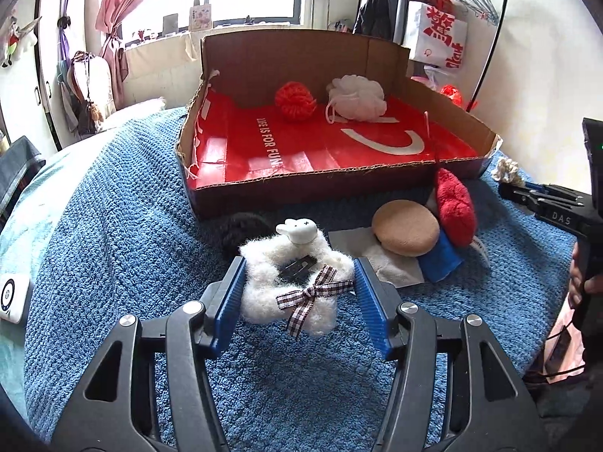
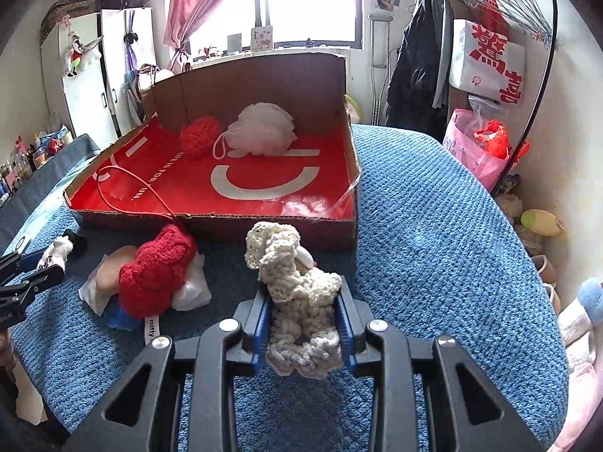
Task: Organize soft objects
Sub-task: 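Carry the sheep and scrunchie into the box with both tools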
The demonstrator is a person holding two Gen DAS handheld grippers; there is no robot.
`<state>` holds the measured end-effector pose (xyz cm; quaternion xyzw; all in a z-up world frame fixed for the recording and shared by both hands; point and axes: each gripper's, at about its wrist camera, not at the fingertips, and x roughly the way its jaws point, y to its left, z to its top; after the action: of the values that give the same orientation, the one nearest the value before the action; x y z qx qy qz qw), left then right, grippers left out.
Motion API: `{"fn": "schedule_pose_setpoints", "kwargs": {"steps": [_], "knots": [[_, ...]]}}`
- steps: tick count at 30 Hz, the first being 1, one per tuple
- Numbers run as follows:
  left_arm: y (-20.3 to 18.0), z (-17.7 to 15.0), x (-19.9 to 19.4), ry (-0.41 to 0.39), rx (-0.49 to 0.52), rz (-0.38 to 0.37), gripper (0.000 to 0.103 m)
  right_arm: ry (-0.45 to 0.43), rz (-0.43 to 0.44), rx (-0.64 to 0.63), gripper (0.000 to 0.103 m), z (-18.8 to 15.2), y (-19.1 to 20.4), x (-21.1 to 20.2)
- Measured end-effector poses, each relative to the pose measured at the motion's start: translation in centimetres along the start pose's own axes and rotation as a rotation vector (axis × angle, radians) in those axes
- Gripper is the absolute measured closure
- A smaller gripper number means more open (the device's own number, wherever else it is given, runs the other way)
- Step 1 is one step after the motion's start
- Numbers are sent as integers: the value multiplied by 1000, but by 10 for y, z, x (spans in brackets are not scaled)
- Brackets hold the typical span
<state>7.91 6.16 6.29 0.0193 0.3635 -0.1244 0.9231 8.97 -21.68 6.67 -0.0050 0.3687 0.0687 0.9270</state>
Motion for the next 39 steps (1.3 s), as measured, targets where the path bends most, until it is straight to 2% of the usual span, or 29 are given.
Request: {"fn": "schedule_pose_setpoints", "kwargs": {"steps": [11,15,18,22,24,28,33,39], "knots": [[2,10,-16,-40,4,-31,48,-43,15,7,70,11,1,-10],[1,34,-19,-74,25,-50,48,-72,24,-45,70,38,11,-12],[5,59,-13,-69,39,-71,48,-73,24,-100,69,67,20,-4],[14,104,16,-29,74,-69,48,-5,45,-132,69,111,25,33],[22,126,37,8,75,-33,48,45,32,-161,69,129,28,57],[33,155,74,96,67,-13,48,143,-39,-219,69,153,37,97],[35,170,111,174,87,1,48,230,-134,-269,69,165,46,130],[35,175,144,249,113,17,48,319,-151,-298,69,165,45,152]]}}
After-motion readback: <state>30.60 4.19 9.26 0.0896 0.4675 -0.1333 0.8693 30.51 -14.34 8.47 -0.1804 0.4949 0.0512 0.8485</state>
